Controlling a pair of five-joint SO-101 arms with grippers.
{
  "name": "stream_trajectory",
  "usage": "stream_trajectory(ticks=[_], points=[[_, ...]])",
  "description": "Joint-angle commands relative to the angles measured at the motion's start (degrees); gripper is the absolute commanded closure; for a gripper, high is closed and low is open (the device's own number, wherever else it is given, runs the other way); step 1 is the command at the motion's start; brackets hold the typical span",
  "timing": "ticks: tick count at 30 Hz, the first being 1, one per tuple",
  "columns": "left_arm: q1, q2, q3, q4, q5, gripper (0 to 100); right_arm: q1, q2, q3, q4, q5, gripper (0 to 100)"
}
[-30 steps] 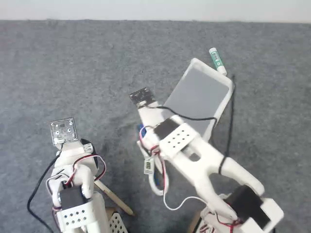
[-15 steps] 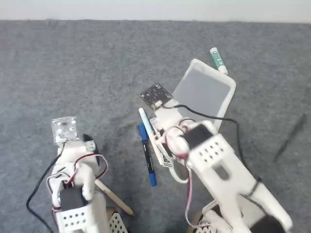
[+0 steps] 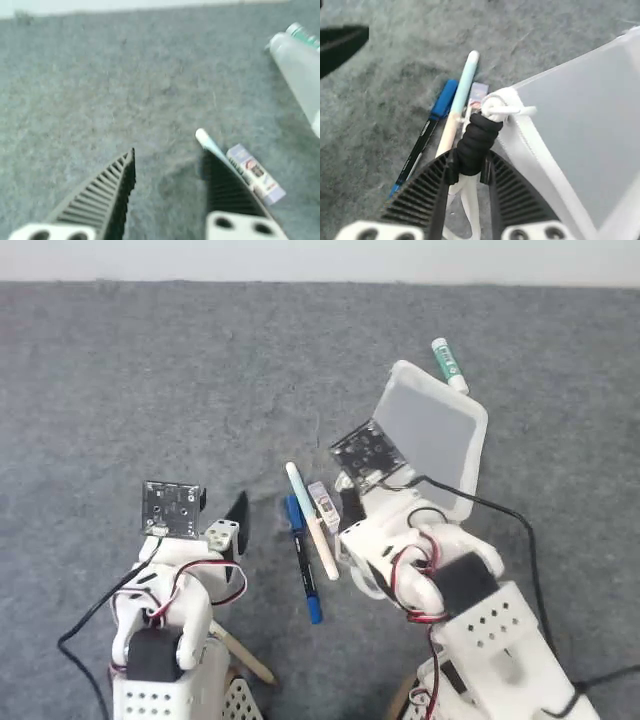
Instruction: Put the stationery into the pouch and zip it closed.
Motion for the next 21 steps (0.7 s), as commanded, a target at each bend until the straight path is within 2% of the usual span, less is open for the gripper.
stream_trajectory(ticks=[1, 6, 10, 21], points=[[3.25, -1.05, -4.79, -1.58, 3.96, 72, 1.98, -4.35, -0.09, -1.54, 0.88, 99.2], [12.04, -1.05, -5.05, -1.93, 7.91, 72, 1.89, -8.40, -0.09, 1.63, 5.10, 99.2], [18.11, -1.05, -4.79, -5.36, 9.41, 72, 1.80, -10.95, 0.26, 2.42, 5.36, 99.2], [23.91, -0.88, -1.54, -12.92, 11.52, 72, 0.92, -17.01, 1.93, 4.79, 5.63, 99.2]])
